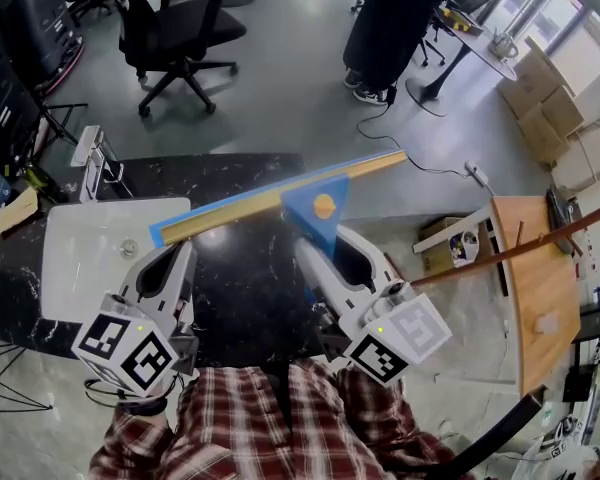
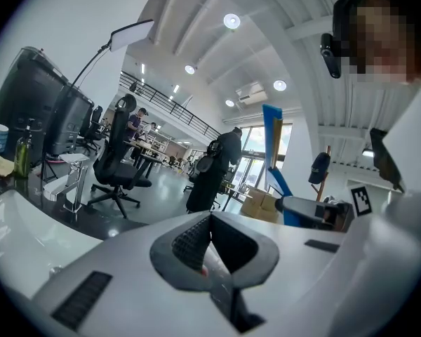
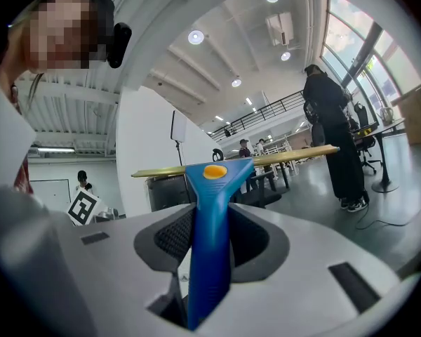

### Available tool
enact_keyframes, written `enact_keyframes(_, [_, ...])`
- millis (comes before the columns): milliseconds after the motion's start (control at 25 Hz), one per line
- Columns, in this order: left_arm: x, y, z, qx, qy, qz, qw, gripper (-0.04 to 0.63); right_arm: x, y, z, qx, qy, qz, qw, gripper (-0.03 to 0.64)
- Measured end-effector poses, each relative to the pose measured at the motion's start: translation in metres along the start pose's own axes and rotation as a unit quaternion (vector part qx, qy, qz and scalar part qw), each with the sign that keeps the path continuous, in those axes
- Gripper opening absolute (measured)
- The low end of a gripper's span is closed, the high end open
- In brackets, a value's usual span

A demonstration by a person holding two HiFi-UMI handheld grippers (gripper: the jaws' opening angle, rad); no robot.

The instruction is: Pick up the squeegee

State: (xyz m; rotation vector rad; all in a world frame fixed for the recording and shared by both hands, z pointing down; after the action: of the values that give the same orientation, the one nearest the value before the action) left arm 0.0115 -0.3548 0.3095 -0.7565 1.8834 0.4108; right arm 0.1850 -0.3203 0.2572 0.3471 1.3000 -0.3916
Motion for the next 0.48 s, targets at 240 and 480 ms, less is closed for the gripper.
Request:
enact_keyframes(240, [-0.0029, -0.0024, 0.0019, 0.000, 0.000, -0.002, 1.0000, 0.010, 0.0001, -0.0007, 0.0025, 0.001, 0.002, 0.001, 1.000, 0.138])
enact_keyframes(480, [-0.0037, -0.0051, 0.0013, 0.000, -0.002, -0.004, 1.0000, 0.009, -0.0024, -0.0019, 0.0040, 0.007, -0.005, -0.002, 1.000, 0.138])
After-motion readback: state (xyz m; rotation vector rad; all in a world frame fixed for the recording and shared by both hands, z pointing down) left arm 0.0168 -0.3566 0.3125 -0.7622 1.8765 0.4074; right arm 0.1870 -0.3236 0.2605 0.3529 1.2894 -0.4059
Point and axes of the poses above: the fingertips, and each gripper's own axes: y backward along the fingers, z to its right, x out of its top, the point moved 2 cm from there along y, backward along the fingers, and after that the axes turned 5 degrees about z, right-handed, at the moved point
